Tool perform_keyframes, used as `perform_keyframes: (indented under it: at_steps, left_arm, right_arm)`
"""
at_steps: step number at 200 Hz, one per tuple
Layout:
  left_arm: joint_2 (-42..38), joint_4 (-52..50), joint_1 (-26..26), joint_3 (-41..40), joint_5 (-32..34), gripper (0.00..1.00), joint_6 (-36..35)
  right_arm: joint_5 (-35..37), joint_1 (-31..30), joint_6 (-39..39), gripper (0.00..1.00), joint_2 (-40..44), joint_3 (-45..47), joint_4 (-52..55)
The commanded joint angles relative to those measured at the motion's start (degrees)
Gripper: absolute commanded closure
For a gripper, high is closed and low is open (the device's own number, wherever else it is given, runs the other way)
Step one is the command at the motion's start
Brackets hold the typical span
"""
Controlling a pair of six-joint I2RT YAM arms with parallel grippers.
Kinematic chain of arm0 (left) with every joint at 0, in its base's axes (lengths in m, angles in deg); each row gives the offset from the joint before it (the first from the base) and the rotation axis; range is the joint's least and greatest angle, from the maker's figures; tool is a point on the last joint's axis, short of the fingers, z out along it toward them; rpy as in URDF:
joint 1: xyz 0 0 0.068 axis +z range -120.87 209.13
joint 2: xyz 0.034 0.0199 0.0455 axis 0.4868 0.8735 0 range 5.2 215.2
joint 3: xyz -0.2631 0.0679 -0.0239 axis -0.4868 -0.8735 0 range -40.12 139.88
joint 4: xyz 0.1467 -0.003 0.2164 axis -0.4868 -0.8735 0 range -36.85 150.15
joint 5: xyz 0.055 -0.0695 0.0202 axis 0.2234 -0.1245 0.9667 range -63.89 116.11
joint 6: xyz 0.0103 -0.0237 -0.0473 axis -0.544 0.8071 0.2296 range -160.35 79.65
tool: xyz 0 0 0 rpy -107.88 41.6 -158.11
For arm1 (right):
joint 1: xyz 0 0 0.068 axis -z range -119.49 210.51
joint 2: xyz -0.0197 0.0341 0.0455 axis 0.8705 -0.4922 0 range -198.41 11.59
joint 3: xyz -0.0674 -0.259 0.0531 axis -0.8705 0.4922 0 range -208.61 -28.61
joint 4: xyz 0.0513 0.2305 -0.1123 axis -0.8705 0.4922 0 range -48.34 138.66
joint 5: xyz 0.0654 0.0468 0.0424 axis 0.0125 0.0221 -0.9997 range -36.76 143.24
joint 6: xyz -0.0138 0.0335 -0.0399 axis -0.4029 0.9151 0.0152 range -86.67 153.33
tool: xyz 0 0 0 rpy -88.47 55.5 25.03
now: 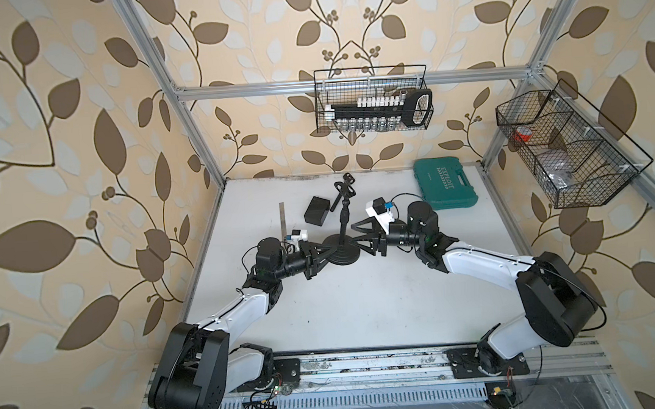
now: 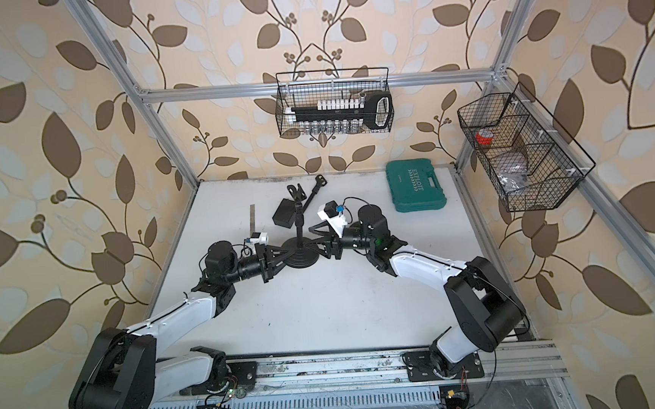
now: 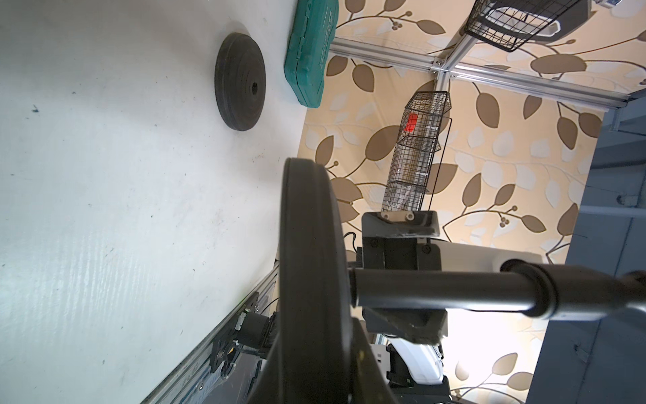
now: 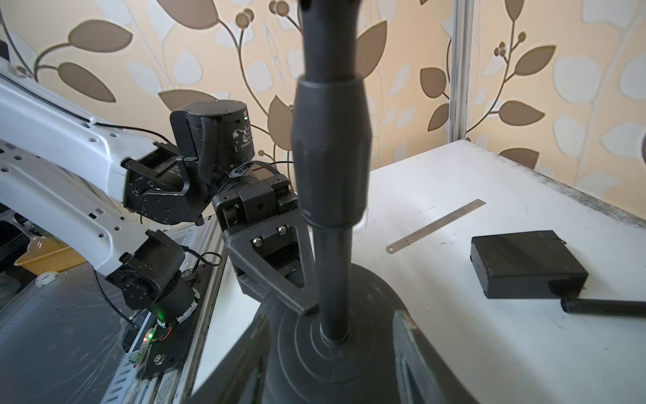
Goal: Assemble a microphone stand
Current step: Screw the microphone stand pole into the microphone stand base.
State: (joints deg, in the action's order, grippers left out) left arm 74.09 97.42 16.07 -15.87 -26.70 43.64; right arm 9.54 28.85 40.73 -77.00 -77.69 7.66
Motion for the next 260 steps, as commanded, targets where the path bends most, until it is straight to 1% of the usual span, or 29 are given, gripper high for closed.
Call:
perform_keyframes:
  at_steps: [1, 39, 54, 81, 113, 124, 147, 170, 192, 204, 229, 248, 260]
  left_arm:
    - [-0.9, 4.7, 0.2, 3.0, -3.2, 1.00, -1.7]
    - [-0.7, 4.1, 0.2, 3.2, -3.6, 1.00, -2.0]
    - [-0.7, 4.0, 0.2, 3.3, -3.8, 1.00, -2.3]
    - [-0.3, 3.7, 0.2, 3.4, -3.9, 1.00, -2.5]
    - [-0.3, 3.8, 0.2, 3.4, -3.8, 1.00, -2.5]
    - [-0.3, 3.8, 0.2, 3.4, -3.8, 1.00, -2.4]
    - [-0.3, 3.8, 0.2, 3.6, -3.8, 1.00, -2.4]
    - [-0.5, 4.1, 0.2, 3.5, -3.4, 1.00, -2.0]
    - [-0.9, 5.3, 0.2, 3.2, -2.7, 1.00, -1.2]
    - [-1.0, 5.7, 0.2, 3.2, -2.3, 1.00, -0.9]
    - [-1.0, 7.1, 0.2, 3.1, -1.7, 1.00, 0.2]
    - [-1.0, 8.4, 0.2, 3.2, -1.3, 1.00, 0.9]
    - [-1.0, 9.5, 0.2, 3.3, -1.1, 1.00, 1.3]
  right_arm:
    - [-2.9, -0.4, -0.7, 0.47, -2.9, -2.5, 0.0]
    - [-3.1, -1.3, 0.4, 0.48, -6.2, -3.8, -3.0]
    - [-3.1, -1.7, 0.4, 0.51, -6.9, -4.2, -3.8]
    - [-3.1, -2.3, 0.7, 0.60, -7.7, -4.6, -5.2]
    - [-3.4, -2.5, 2.1, 0.61, -8.9, -5.1, -7.1]
    - [-3.4, -2.6, 2.6, 0.63, -9.3, -5.2, -7.9]
    - [-3.2, -2.6, 3.7, 0.72, -10.0, -5.1, -9.4]
    - [-2.6, -2.6, 4.2, 0.78, -10.1, -4.2, -10.9]
    - [-1.0, -2.8, 5.2, 0.91, -9.6, -2.2, -13.0]
    - [1.5, -3.3, 5.4, 1.00, -9.0, -0.5, -14.6]
    - [10.2, -6.0, 3.6, 1.00, -6.3, 3.4, -14.2]
    - [20.3, -8.7, 2.6, 1.00, -4.0, 5.7, -11.6]
    - [27.7, -11.8, 3.2, 1.00, -2.9, 6.6, -9.6]
